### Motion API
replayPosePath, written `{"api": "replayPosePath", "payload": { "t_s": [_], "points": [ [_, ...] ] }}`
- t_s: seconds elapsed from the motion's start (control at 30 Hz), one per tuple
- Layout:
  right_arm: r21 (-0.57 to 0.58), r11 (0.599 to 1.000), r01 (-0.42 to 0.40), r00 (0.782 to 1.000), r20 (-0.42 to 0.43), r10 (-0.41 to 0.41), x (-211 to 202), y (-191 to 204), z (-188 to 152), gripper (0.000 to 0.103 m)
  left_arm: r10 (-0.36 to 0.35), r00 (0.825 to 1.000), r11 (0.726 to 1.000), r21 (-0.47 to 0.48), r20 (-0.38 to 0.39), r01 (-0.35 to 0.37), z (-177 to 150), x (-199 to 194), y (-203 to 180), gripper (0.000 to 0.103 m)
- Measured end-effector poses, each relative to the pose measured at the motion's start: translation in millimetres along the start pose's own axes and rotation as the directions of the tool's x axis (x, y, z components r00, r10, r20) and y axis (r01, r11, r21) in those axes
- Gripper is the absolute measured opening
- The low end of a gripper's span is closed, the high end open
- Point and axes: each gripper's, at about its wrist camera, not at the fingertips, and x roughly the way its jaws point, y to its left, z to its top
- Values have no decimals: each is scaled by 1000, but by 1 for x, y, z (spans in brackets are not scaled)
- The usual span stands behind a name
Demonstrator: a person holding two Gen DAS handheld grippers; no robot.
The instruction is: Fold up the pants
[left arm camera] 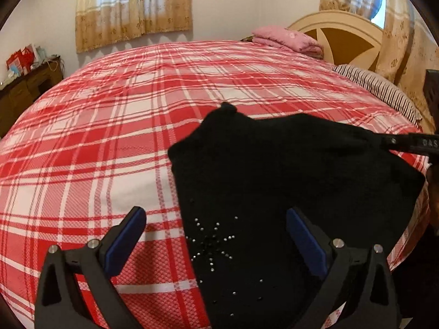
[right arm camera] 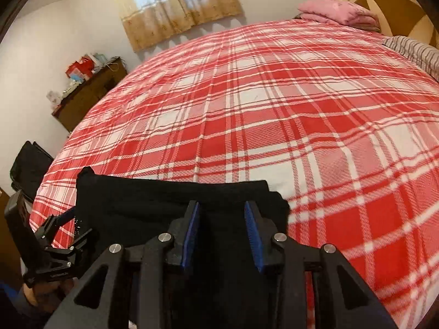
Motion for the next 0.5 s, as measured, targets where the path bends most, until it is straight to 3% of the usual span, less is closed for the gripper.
{"api": "replayPosePath", "payload": {
  "t_s": [0.1,0.17,0.27,0.3,0.5],
  "points": [
    [-71,994,77,996,58,-73,-16,17,-5,37,3,1000,1000,-5,2,-3,0,-1,-2,103],
    [-124,992,30,995,99,-18,-26,27,-3,38,6,1000,1000,-1,3,-6,-1,-3,-4,103],
    [-171,982,83,996,45,-76,-9,36,-6,44,1,1000,1000,-7,-3,-1,0,-4,-3,103],
    [-171,981,92,995,-19,-96,7,31,-9,44,0,1000,1000,-7,-4,0,0,-4,-3,103],
    [-147,986,77,996,54,-70,-9,17,-17,44,-11,1000,1000,-12,-16,10,1,-3,-1,103]
  ]
}}
